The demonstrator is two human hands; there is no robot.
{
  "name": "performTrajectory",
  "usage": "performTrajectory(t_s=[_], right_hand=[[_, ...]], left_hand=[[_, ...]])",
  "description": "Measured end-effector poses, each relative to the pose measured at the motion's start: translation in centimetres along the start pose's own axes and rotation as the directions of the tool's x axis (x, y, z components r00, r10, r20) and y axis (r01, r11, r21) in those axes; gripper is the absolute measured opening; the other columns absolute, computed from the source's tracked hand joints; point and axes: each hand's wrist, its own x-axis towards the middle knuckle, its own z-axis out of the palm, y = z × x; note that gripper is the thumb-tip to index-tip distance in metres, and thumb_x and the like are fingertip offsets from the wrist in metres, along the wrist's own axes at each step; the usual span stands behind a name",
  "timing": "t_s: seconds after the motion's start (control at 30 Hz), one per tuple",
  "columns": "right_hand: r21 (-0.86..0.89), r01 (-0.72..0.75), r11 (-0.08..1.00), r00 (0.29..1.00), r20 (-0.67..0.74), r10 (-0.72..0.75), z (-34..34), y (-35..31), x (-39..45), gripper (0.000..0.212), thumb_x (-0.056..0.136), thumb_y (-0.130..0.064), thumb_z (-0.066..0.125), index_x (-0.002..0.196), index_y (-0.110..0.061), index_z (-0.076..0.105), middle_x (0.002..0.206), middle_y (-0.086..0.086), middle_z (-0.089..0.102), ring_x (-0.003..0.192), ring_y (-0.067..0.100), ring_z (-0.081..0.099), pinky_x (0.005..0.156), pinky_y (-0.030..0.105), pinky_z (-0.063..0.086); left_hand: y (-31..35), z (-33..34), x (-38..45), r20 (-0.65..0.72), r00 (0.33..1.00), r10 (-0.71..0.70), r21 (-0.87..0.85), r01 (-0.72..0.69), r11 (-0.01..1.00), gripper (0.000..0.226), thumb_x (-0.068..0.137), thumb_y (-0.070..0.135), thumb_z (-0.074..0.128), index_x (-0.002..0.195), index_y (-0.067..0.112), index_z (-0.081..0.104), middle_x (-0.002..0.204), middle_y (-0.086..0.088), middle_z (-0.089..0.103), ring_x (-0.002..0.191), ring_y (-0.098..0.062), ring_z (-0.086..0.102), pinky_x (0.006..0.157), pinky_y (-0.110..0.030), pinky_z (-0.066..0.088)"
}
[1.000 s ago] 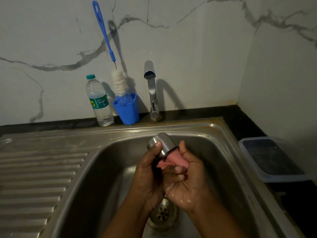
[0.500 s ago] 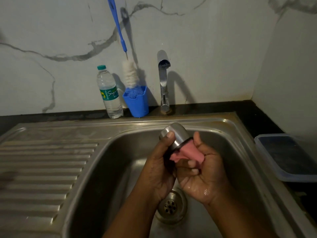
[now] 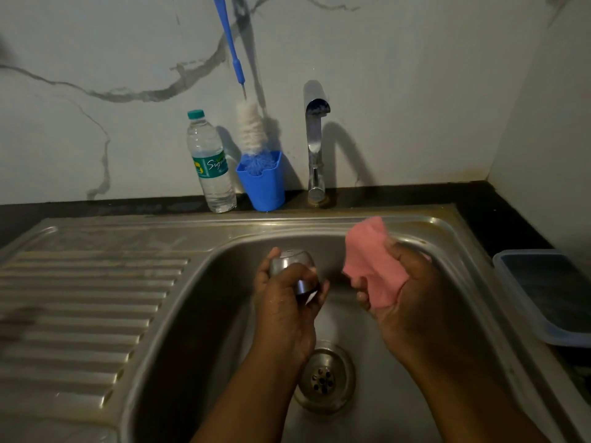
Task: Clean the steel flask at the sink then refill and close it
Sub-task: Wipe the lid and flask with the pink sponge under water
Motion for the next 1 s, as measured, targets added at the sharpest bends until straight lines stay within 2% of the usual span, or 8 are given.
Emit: performTrajectory(t_s=[0.1,0.17,0.23,0.33,0.53,0.73,0.9,1.0], right_hand=[[-0.296,0.106,0.949,0.994,0.025,-0.103,0.4,-0.1,0.2,0.023,0.089,-0.038,0.058,0.096,-0.016,0.062,0.084,0.010,0.065,0.076,0.021,0.061,0.065,0.034,0.050],[-0.388,0.211,0.897,0.976,0.140,-0.169,0.4,0.7,0.0,0.029,0.081,-0.047,0.065,0.103,-0.027,0.066,0.089,-0.008,0.070,0.083,0.008,0.066,0.065,0.023,0.053],[-0.356,0.414,0.838,0.884,0.377,-0.277,0.2,1.6,-0.8,0.028,0.080,-0.031,0.067,0.109,-0.029,0.067,0.099,-0.022,0.069,0.093,-0.008,0.062,0.070,0.007,0.048],[-0.348,0.687,0.638,0.686,0.600,-0.411,-0.1,2.6,-0.7,0.032,0.079,-0.015,0.057,0.106,-0.027,0.068,0.115,-0.029,0.062,0.113,-0.009,0.053,0.090,0.003,0.038],[-0.537,0.657,0.528,0.752,0.419,-0.509,-1.3,3.7,1.0,0.029,0.080,-0.017,0.053,0.102,-0.024,0.071,0.107,-0.017,0.066,0.102,-0.011,0.057,0.085,0.006,0.042],[-0.422,0.763,0.489,0.644,0.552,-0.529,0.1,4.2,0.3,0.029,0.082,-0.021,0.048,0.098,-0.033,0.069,0.114,-0.027,0.062,0.113,-0.003,0.055,0.095,0.012,0.040],[-0.562,0.628,0.538,0.776,0.400,-0.488,-0.9,3.9,1.2,0.034,0.083,-0.031,0.047,0.111,-0.025,0.066,0.110,-0.016,0.062,0.104,-0.013,0.054,0.084,0.000,0.035],[-0.472,0.728,0.497,0.685,0.478,-0.551,-0.3,3.5,0.5,0.026,0.086,-0.025,0.048,0.108,-0.024,0.063,0.116,-0.015,0.060,0.110,-0.010,0.053,0.092,0.003,0.035]], left_hand=[[-0.3,0.2,-0.5,0.071,0.997,-0.016,0.080,0.010,0.997,0.050,0.070,0.017,0.065,0.119,0.011,0.057,0.103,-0.013,0.062,0.083,-0.026,0.061,0.074,-0.041,0.055],[-0.3,0.2,-0.8,0.070,0.998,-0.006,0.129,-0.003,0.992,0.034,0.084,0.039,0.061,0.105,0.013,0.063,0.091,-0.007,0.073,0.080,-0.021,0.068,0.078,-0.040,0.054],[-0.2,0.1,-0.7,0.046,0.999,-0.005,0.216,-0.005,0.976,0.049,0.091,0.058,0.044,0.106,0.017,0.066,0.092,-0.007,0.076,0.087,-0.022,0.072,0.080,-0.040,0.056],[-0.2,-0.4,-0.1,-0.066,0.997,0.027,0.262,-0.008,0.965,0.055,0.097,0.059,0.033,0.096,0.017,0.068,0.089,-0.012,0.075,0.081,-0.024,0.072,0.067,-0.034,0.055],[0.0,0.0,0.2,-0.172,0.985,0.007,0.246,0.036,0.969,0.055,0.098,0.060,0.033,0.087,0.020,0.070,0.088,-0.011,0.075,0.080,-0.026,0.069,0.068,-0.033,0.053],[0.0,-0.3,0.2,-0.182,0.977,-0.112,0.179,0.144,0.973,0.058,0.095,0.063,0.036,0.108,0.015,0.066,0.096,-0.014,0.075,0.089,-0.029,0.071,0.081,-0.041,0.055],[-0.1,-0.2,0.4,-0.194,0.972,-0.135,0.180,0.171,0.969,0.054,0.096,0.062,0.034,0.089,0.020,0.068,0.084,-0.009,0.073,0.075,-0.025,0.066,0.069,-0.032,0.050],[0.0,-0.1,0.2,-0.203,0.967,-0.151,0.169,0.186,0.968,0.053,0.097,0.060,0.035,0.092,0.018,0.067,0.086,-0.010,0.073,0.081,-0.025,0.067,0.079,-0.037,0.052]])
